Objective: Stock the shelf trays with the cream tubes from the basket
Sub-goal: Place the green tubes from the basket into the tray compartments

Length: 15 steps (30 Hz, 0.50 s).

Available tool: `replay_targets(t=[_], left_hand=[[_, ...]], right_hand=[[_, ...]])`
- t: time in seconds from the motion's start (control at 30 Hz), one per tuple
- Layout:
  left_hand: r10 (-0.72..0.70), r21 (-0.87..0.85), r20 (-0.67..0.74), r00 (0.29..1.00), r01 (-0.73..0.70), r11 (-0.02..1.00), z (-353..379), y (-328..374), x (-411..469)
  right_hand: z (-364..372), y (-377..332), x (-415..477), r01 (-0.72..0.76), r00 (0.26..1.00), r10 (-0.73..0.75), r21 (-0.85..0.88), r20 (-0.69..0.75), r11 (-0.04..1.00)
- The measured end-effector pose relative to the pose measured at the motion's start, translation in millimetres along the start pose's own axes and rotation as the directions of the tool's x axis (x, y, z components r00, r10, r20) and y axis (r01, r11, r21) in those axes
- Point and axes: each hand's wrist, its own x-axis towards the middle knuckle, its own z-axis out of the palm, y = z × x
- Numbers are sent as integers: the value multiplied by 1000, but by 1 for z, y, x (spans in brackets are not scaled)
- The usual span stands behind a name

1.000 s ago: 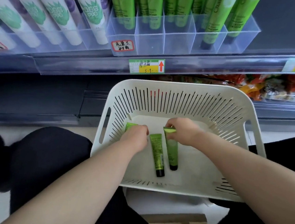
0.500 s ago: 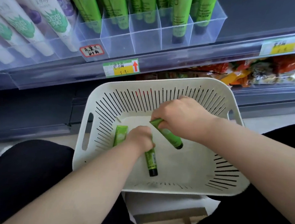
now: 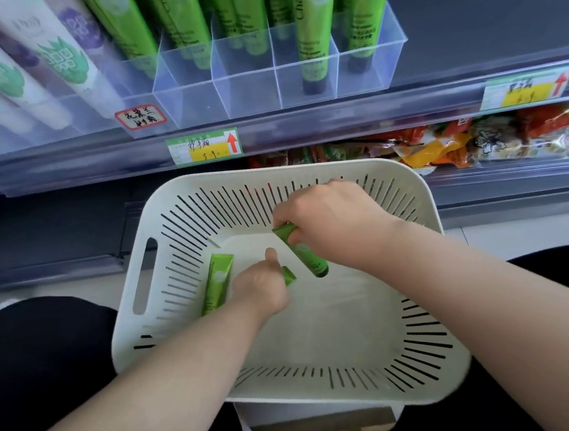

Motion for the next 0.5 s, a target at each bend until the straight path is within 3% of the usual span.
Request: replay_targets(t=[0.13, 0.23, 0.5], left_hand=[[57, -149, -43, 997, -63, 987, -12, -15, -7], [38, -338, -192, 981, -102, 936, -33, -29, -23], [83, -492, -573, 815, -423, 761, -126, -59, -89]], right_hand=[[0, -1, -1, -40, 999, 40, -13, 8, 999], [-8, -4, -1, -72, 997, 72, -13, -19, 997], [-51, -23, -15, -111, 960, 110, 11, -257, 994]])
